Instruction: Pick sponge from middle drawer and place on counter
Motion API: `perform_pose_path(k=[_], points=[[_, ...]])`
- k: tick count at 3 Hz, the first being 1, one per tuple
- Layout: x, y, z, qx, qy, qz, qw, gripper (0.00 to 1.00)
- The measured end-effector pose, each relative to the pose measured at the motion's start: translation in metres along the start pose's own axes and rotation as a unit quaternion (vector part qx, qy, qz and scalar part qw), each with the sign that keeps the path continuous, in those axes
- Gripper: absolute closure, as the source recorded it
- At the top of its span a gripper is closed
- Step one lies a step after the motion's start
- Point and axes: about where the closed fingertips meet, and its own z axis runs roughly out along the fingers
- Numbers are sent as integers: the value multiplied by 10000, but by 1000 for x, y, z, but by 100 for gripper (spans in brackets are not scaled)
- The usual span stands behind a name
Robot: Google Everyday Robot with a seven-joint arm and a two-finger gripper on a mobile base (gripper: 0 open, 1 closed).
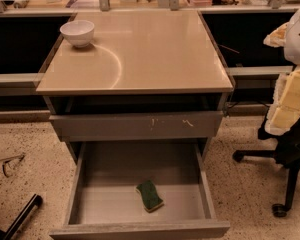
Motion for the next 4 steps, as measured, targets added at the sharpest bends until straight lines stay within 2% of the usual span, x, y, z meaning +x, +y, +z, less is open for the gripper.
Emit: perform_pose_path(k=[1, 2, 3, 4], points=[[0, 0, 0, 0, 0, 0, 10000, 0], [-8, 5, 48, -259, -255, -25, 9993, 0], [-37, 9, 140, -535, -572, -298, 9965, 0], [-37, 9, 140, -535, -572, -298, 9965, 0]])
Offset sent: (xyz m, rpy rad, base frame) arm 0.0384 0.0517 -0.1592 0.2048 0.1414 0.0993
